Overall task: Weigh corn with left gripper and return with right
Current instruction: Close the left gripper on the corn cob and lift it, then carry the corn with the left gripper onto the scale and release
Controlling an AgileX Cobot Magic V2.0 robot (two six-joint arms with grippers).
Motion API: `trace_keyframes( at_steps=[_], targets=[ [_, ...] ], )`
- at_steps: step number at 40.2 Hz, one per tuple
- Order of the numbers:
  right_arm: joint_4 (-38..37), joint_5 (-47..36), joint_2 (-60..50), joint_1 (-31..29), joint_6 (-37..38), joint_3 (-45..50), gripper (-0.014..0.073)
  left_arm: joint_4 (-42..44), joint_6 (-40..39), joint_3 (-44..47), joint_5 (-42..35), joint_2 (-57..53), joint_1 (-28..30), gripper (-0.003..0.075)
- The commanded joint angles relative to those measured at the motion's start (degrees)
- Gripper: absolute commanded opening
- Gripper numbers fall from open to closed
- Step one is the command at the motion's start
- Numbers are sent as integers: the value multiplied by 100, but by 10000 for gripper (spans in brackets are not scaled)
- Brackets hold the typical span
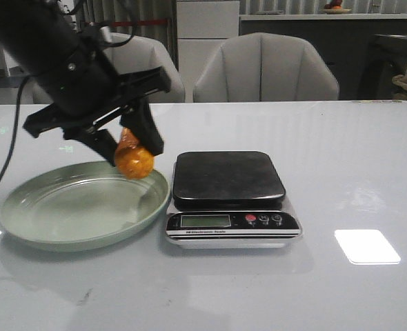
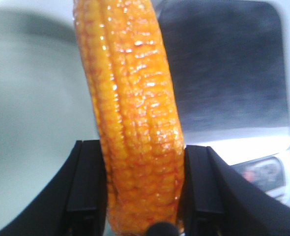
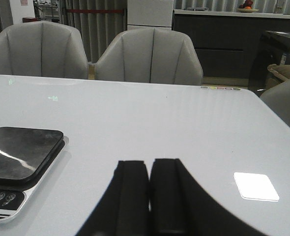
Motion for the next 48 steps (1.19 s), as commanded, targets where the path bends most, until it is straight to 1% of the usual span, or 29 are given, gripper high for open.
trace_keyframes(
  at_steps=[1,6,11,17,19,21,23,26,29,32,33,38,48],
  targets=[
    [-54,-461,-115,-34,-14,26,157,-109,-20,-385,-318,-250,-288,122],
    [-54,-461,-115,-34,-14,26,157,-120,-20,-650,-417,-65,-547,125],
    [-54,-461,-115,-34,-14,26,157,-155,-20,-940,-271,216,-748,125],
    [-54,-461,-115,-34,-14,26,157,-155,-20,-1174,-285,487,-973,127],
    [-54,-461,-115,-34,-14,26,157,-155,-20,-1247,-302,569,-1017,141],
    [-54,-461,-115,-34,-14,26,157,-175,-20,-1290,-324,648,-1016,177],
    [-54,-461,-115,-34,-14,26,157,-215,-20,-1324,-322,719,-1016,244],
    [-54,-461,-115,-34,-14,26,157,-313,-20,-1336,-337,745,-1016,387],
    [-54,-461,-115,-34,-14,26,157,-390,-20,-1336,-337,745,-1016,512],
    [-54,-461,-115,-34,-14,26,157,-390,-20,-1373,-319,745,-1016,591],
    [-54,-461,-115,-34,-14,26,157,-390,-20,-1399,-283,745,-1004,598],
    [-54,-461,-115,-34,-14,26,157,-352,-20,-1462,-187,676,-960,584],
    [-54,-461,-115,-34,-14,26,157,257,-20,-1320,36,-25,-799,583]
  ],
)
